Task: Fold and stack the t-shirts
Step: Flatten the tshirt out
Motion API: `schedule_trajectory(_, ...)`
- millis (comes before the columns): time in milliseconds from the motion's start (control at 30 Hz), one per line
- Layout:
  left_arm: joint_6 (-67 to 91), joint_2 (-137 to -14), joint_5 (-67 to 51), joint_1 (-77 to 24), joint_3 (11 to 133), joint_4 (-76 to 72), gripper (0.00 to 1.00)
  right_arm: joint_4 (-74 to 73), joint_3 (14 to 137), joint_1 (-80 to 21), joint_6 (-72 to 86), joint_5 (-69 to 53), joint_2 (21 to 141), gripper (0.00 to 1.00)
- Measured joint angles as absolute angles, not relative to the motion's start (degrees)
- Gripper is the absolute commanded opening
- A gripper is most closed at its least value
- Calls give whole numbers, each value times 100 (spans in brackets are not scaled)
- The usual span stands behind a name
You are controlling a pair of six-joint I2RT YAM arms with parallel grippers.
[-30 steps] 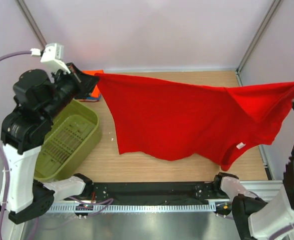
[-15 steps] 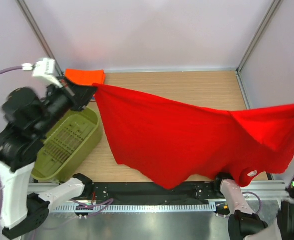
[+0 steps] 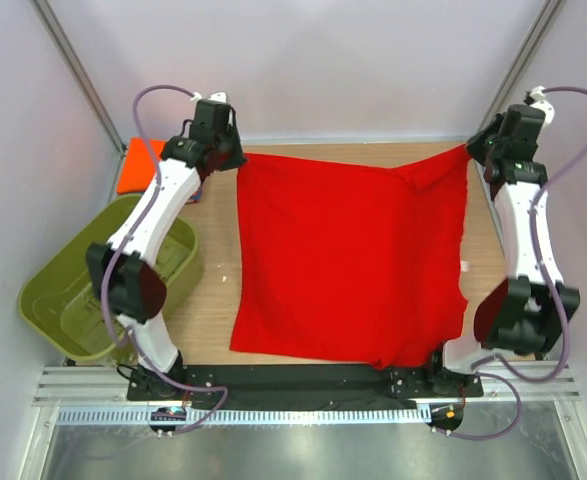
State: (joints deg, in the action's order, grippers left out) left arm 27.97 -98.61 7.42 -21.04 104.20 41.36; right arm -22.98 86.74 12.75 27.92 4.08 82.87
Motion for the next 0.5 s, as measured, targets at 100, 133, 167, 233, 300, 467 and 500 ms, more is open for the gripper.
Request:
schedule_trajectory(100, 2755, -10678, 613, -1809, 10689, 3865, 0, -1761, 8578, 1269, 2674, -220, 9041, 1)
schedule_trajectory(133, 2722, -10903, 576, -1734, 10787, 3804, 0, -1542, 8578, 1269, 2661, -403, 9231, 1)
schedule_trajectory(167, 2670, -11107, 532, -1671, 10910, 3752, 0, -1378, 8578, 1264, 2657, -541, 9365, 1)
schedule_trajectory(233, 2576, -11421, 464, -1581, 11115, 3601, 0, -1015, 8567, 1260, 2659, -825, 9607, 1)
schedule_trajectory(300, 2475, -11620, 416, -1542, 11288, 3542, 0, -731, 8565, 1256, 2661, -1013, 9747, 1)
schedule_trajectory(467, 2346, -11697, 272, -1549, 11443, 3358, 0, -626, 8707, 1256, 2648, -1098, 9802, 1)
schedule_trajectory(500, 2346, -11668, 250, -1551, 11443, 3350, 0, -775, 8847, 1256, 2646, -1044, 9802, 1)
